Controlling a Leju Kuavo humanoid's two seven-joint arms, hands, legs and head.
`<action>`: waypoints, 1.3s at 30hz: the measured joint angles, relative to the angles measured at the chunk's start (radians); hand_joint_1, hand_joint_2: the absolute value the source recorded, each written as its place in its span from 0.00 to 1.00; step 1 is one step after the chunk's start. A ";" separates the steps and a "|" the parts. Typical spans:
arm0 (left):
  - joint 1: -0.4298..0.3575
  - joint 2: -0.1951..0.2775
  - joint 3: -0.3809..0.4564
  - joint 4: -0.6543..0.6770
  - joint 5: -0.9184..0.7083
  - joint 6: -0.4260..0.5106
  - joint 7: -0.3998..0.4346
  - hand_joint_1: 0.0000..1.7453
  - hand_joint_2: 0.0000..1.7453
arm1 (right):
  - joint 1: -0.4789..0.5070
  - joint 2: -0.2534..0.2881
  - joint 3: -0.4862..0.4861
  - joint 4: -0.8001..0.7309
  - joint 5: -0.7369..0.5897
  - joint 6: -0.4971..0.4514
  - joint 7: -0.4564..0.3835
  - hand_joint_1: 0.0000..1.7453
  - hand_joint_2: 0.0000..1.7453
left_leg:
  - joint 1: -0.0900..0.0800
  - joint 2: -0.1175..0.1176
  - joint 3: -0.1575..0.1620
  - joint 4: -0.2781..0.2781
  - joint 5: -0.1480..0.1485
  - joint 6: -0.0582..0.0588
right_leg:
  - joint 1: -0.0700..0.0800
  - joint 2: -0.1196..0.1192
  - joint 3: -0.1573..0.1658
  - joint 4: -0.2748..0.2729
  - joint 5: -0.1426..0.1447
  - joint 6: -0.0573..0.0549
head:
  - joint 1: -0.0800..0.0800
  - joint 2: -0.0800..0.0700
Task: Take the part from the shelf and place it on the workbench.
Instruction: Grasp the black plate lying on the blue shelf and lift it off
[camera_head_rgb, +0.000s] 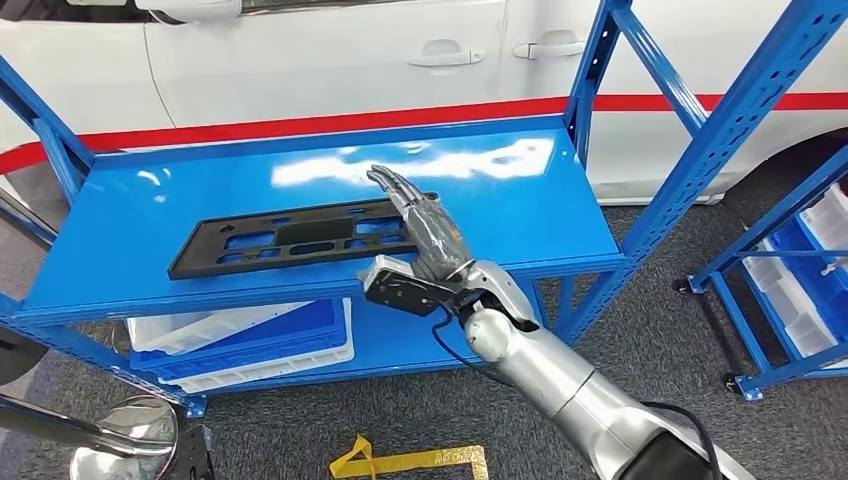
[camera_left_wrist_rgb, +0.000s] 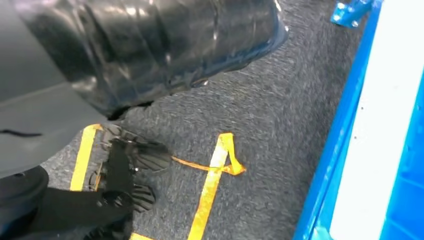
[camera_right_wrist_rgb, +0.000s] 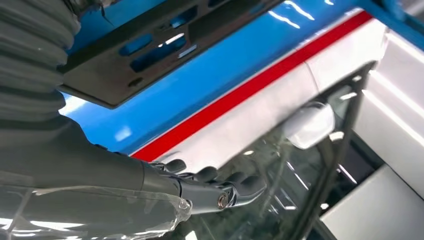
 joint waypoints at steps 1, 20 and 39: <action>0.000 0.002 -0.005 0.000 -0.001 -0.002 0.001 0.00 0.00 | -0.010 0.006 0.004 0.022 -0.002 0.003 0.000 0.00 1.00 | -0.002 0.000 0.020 -0.045 0.014 0.004 | 0.001 0.000 -0.001 0.001 -0.002 0.003 | 0.000 0.000; -0.014 0.024 -0.071 0.000 -0.024 0.028 0.047 0.00 0.00 | -0.159 0.127 0.088 0.437 0.123 0.003 0.040 0.00 1.00 | 0.007 -0.003 0.048 -0.063 -0.009 -0.003 | -0.013 0.004 -0.029 0.020 0.005 0.022 | 0.000 0.000; -0.023 0.030 -0.102 0.000 -0.016 0.041 0.053 0.00 0.00 | -0.193 0.179 0.172 0.556 0.285 0.053 0.122 0.00 1.00 | 0.003 0.002 0.055 -0.091 0.018 0.031 | -0.005 0.009 -0.066 0.133 -0.073 0.033 | 0.001 0.000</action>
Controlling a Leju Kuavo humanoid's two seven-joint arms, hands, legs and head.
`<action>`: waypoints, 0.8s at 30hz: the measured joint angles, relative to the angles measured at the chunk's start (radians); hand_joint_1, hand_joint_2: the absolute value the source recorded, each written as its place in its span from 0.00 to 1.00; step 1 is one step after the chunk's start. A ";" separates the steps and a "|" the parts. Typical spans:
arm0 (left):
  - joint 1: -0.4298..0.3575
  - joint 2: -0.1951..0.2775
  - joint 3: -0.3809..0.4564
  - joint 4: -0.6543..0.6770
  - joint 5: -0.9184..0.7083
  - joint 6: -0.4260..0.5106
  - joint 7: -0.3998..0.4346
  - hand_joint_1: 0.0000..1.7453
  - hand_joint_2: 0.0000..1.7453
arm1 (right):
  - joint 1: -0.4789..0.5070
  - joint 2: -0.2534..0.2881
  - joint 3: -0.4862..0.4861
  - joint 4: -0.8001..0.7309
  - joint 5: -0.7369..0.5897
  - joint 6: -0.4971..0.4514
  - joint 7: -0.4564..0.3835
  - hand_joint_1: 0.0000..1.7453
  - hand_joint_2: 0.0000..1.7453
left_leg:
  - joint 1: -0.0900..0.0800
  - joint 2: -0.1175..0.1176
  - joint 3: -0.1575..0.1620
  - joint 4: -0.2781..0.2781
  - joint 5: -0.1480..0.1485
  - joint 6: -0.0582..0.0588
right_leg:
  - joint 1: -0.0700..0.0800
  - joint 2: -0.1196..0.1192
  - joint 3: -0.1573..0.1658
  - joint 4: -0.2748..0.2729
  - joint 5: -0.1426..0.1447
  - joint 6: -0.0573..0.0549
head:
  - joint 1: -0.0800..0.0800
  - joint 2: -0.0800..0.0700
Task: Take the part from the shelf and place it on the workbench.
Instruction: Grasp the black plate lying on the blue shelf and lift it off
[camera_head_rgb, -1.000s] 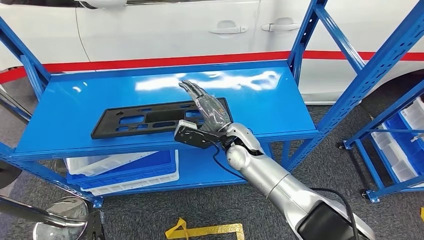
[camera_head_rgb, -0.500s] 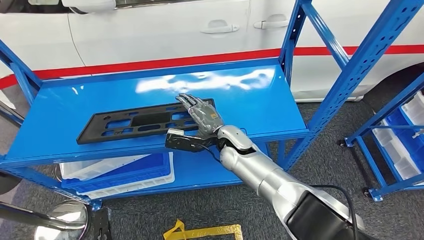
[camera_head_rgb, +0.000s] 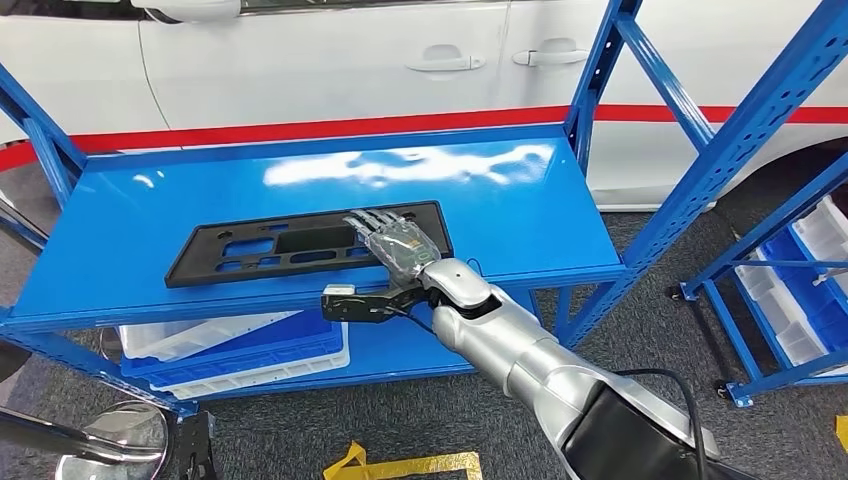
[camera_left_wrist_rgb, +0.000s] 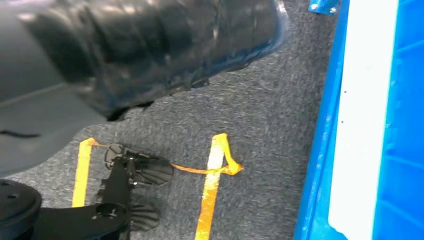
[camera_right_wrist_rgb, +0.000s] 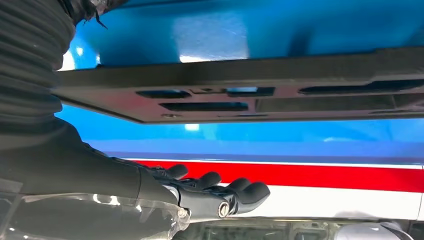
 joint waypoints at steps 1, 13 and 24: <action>-0.001 0.000 -0.002 0.000 0.001 0.001 0.000 0.00 0.00 | -0.001 0.000 0.007 0.006 0.002 0.001 0.002 0.00 1.00 | 0.000 0.000 0.000 0.000 0.000 0.002 | -0.002 0.000 -0.031 0.065 -0.027 0.002 | 0.001 0.000; 0.010 -0.004 -0.007 0.000 0.041 0.001 -0.009 0.00 0.00 | -0.018 0.034 0.075 0.069 0.114 -0.064 0.062 0.00 1.00 | 0.000 -0.001 -0.015 0.041 -0.033 -0.034 | -0.003 0.002 0.055 -0.128 0.079 -0.027 | -0.002 0.000; 0.038 -0.008 -0.007 0.001 0.088 0.007 -0.026 0.00 0.00 | -0.014 0.074 0.077 0.126 0.122 -0.170 0.082 0.25 1.00 | -0.003 -0.002 -0.011 0.023 -0.011 -0.036 | 0.004 0.006 0.057 -0.129 0.076 -0.031 | -0.004 0.000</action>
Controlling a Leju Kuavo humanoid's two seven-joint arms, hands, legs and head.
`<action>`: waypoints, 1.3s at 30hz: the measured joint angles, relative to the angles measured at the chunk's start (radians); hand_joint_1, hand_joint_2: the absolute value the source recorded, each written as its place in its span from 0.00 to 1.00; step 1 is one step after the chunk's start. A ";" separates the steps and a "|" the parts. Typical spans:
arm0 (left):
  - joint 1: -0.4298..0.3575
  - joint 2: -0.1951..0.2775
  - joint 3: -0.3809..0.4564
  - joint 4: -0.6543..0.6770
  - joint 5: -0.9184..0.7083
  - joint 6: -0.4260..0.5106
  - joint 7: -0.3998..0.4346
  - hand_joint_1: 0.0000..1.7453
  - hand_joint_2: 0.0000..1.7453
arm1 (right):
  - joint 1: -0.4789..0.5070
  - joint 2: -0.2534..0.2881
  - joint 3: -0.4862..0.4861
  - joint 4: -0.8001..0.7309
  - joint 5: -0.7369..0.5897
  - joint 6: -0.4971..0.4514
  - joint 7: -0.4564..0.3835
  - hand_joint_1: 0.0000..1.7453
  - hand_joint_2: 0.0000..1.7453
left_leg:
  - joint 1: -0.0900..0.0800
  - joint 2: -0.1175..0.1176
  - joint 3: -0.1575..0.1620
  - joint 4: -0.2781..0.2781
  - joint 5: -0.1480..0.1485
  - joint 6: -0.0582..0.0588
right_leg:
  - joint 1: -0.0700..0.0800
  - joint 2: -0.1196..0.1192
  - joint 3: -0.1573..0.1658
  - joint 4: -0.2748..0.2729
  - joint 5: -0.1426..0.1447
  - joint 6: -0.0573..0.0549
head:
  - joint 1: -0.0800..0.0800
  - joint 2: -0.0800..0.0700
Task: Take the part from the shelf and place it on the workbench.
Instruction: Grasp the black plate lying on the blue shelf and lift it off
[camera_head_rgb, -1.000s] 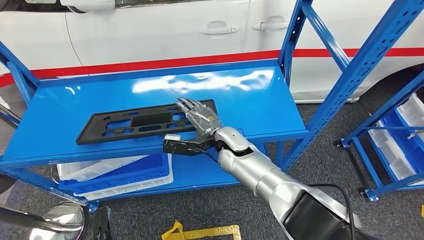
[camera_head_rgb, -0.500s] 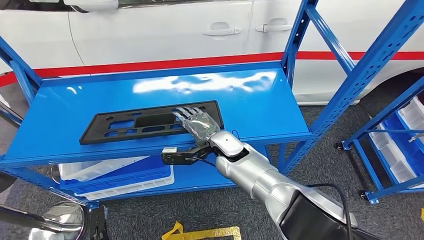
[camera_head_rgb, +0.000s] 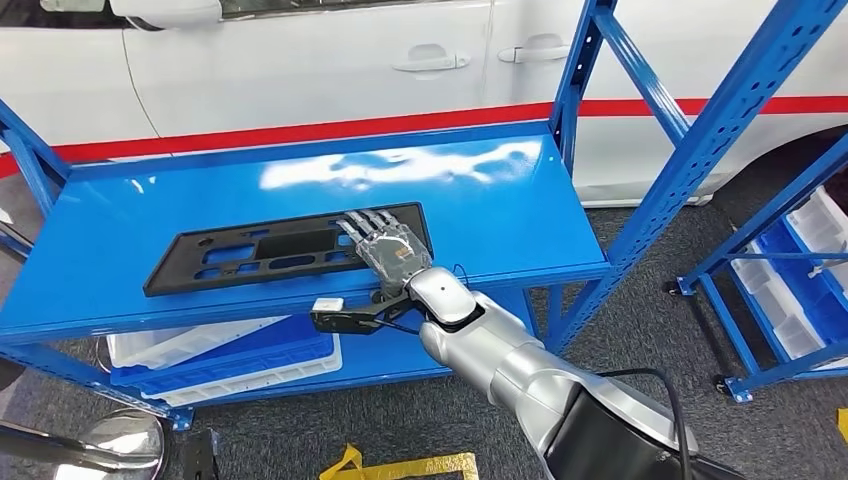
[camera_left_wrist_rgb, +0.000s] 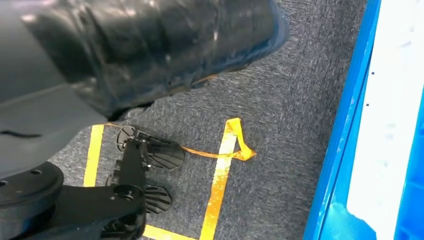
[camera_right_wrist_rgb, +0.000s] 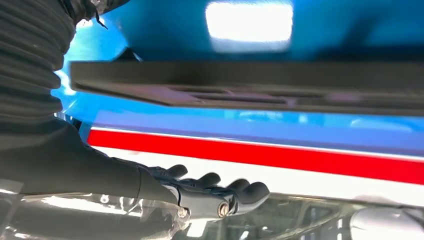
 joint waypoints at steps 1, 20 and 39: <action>0.001 0.000 0.000 0.000 0.005 0.003 0.001 0.00 0.00 | 0.001 0.003 0.000 0.005 0.007 -0.019 0.012 0.50 1.00 | -0.003 -0.001 0.003 -0.005 -0.003 0.004 | 0.001 0.000 -0.001 -0.001 0.000 0.004 | 0.000 0.000; 0.009 -0.002 0.001 0.005 0.018 0.044 0.052 0.00 0.00 | -0.015 -0.028 -0.014 0.070 0.178 -0.095 0.266 1.00 1.00 | 0.003 0.003 -0.010 0.040 -0.038 0.000 | -0.009 -0.004 -0.006 0.005 0.004 0.003 | 0.000 0.000; 0.008 0.004 0.001 0.006 0.004 0.055 0.065 0.00 0.00 | -0.005 -0.068 -0.049 0.085 0.175 -0.170 0.258 0.00 1.00 | 0.003 0.005 0.022 -0.023 0.003 0.038 | -0.007 -0.005 -0.118 0.251 -0.120 0.034 | 0.005 0.000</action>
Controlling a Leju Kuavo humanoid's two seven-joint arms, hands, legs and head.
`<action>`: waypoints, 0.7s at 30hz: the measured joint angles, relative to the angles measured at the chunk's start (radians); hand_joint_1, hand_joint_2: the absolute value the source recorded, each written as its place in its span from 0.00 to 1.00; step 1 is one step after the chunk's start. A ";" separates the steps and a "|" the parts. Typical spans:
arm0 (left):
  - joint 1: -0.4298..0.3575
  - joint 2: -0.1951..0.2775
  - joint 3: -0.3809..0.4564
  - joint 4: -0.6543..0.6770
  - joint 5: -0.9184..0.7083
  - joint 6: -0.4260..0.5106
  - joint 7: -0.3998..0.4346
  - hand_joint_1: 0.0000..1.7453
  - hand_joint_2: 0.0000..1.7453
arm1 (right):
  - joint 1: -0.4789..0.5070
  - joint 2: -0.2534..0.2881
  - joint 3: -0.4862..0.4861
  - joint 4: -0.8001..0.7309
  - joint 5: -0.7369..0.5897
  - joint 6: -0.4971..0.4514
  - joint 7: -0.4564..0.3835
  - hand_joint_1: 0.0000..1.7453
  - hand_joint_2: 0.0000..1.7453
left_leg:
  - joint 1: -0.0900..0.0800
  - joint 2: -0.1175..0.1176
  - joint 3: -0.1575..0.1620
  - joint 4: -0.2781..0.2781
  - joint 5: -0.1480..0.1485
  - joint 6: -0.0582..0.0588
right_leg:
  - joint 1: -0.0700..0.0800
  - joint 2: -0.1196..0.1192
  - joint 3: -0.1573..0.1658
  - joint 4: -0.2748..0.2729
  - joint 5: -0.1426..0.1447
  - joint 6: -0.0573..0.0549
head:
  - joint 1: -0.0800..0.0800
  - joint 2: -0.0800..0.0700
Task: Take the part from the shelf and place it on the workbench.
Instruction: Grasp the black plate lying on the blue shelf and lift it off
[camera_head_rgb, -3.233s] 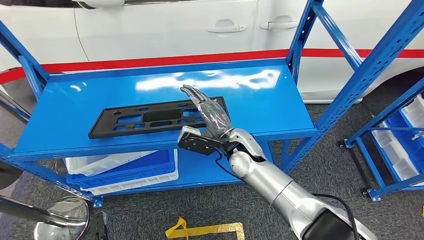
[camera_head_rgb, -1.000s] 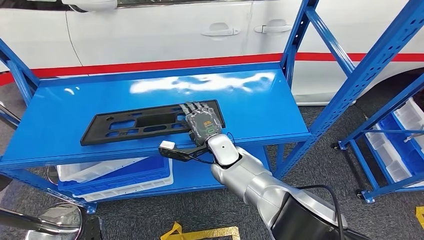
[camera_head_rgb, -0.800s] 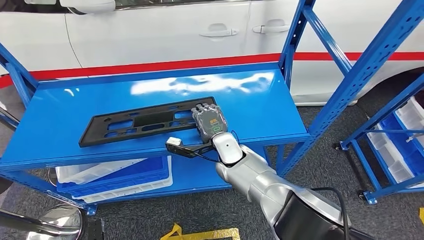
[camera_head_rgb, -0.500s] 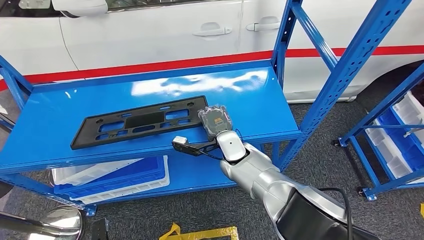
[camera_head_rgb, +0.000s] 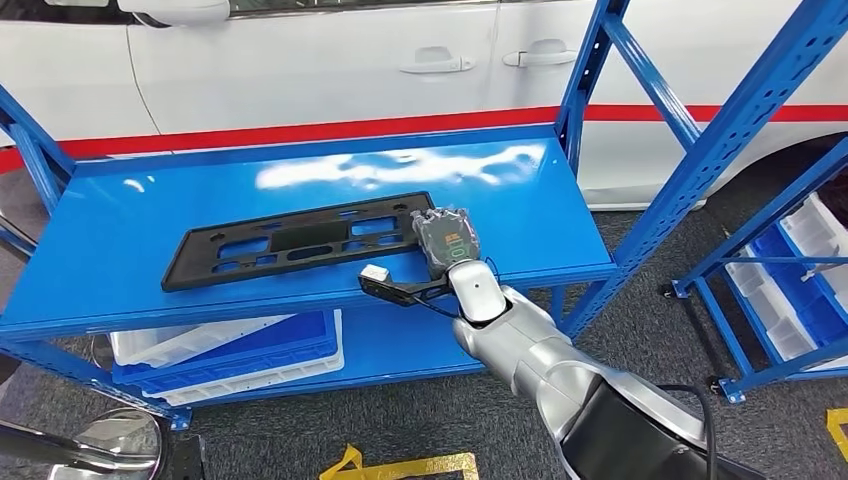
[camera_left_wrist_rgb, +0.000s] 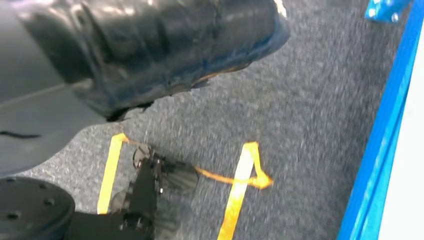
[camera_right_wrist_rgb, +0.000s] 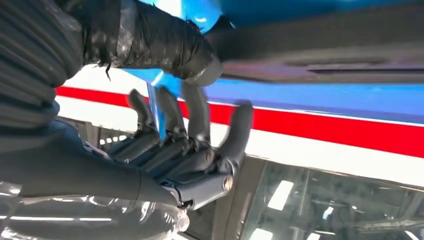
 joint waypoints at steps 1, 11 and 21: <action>0.001 0.000 0.000 0.000 0.001 0.000 0.000 0.00 0.00 | 0.004 -0.003 -0.007 0.000 -0.017 -0.025 -0.017 0.00 1.00 | 0.000 0.000 0.000 0.001 0.000 0.000 | -0.001 0.000 -0.012 0.024 0.000 0.001 | 0.000 0.000; 0.000 -0.002 0.000 0.000 0.003 -0.004 -0.008 0.00 0.00 | 0.003 -0.005 -0.113 -0.058 -0.097 -0.151 -0.147 0.00 0.00 | -0.002 -0.002 -0.021 0.042 -0.028 -0.034 | -0.002 0.003 0.115 -0.242 0.117 -0.025 | -0.003 0.000; 0.002 -0.009 0.000 0.000 -0.007 -0.023 -0.055 0.00 0.00 | 0.042 0.010 -0.339 -0.316 -0.209 -0.167 -0.409 0.00 0.00 | -0.002 -0.002 -0.044 0.072 -0.005 -0.036 | 0.003 0.004 0.128 -0.244 0.111 -0.032 | -0.006 0.000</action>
